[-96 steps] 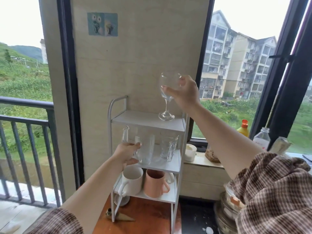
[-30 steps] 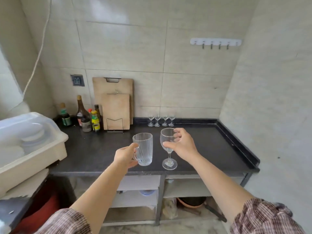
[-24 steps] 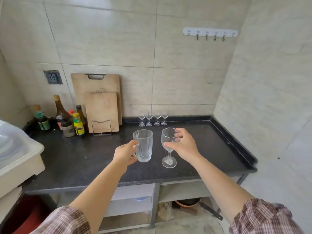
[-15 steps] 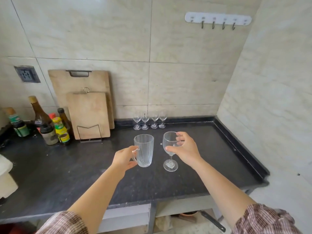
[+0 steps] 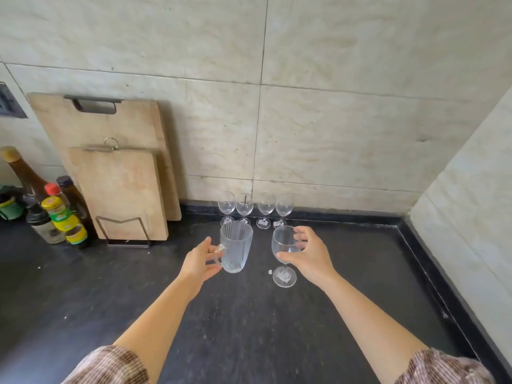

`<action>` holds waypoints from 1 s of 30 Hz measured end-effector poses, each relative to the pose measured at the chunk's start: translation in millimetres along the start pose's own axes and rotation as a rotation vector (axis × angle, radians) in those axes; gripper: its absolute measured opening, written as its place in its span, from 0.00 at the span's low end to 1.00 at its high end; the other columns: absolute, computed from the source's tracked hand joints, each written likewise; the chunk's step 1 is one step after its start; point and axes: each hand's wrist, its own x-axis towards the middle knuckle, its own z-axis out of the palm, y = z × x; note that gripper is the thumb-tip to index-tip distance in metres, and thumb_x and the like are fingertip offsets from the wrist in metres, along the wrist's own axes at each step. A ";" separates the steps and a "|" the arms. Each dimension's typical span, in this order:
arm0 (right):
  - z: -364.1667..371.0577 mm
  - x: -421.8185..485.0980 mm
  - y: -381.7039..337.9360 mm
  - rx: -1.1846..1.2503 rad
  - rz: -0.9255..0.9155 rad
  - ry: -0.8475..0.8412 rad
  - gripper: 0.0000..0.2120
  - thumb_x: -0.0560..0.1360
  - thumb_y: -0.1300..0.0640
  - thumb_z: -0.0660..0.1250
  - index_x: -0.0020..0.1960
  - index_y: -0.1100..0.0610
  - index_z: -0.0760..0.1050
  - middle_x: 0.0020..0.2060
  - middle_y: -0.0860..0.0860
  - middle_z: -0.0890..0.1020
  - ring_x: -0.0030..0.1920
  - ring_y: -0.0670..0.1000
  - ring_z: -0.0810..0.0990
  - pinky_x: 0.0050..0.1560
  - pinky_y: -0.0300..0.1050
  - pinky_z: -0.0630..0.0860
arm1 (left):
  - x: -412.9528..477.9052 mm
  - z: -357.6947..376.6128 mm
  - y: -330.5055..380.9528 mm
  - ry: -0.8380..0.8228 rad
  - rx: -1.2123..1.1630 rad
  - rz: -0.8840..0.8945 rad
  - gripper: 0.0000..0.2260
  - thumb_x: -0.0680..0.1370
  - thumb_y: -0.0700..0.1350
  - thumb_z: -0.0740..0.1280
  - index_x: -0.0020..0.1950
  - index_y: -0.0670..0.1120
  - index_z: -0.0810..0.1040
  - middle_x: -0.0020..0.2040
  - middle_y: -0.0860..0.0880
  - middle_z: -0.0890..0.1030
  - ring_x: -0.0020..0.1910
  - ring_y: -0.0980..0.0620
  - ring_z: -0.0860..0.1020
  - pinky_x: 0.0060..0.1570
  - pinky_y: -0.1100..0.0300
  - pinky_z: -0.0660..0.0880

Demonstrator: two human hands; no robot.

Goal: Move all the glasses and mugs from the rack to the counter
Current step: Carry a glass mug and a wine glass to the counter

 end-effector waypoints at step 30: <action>81.5 141.2 16.7 0.068 0.065 -0.112 0.35 0.64 0.58 0.79 0.64 0.43 0.66 0.60 0.40 0.73 0.60 0.44 0.73 0.56 0.41 0.71 | 169.3 -14.9 8.4 -0.080 0.070 -0.063 0.08 0.77 0.38 0.63 0.38 0.38 0.74 0.50 0.49 0.80 0.53 0.48 0.79 0.57 0.54 0.75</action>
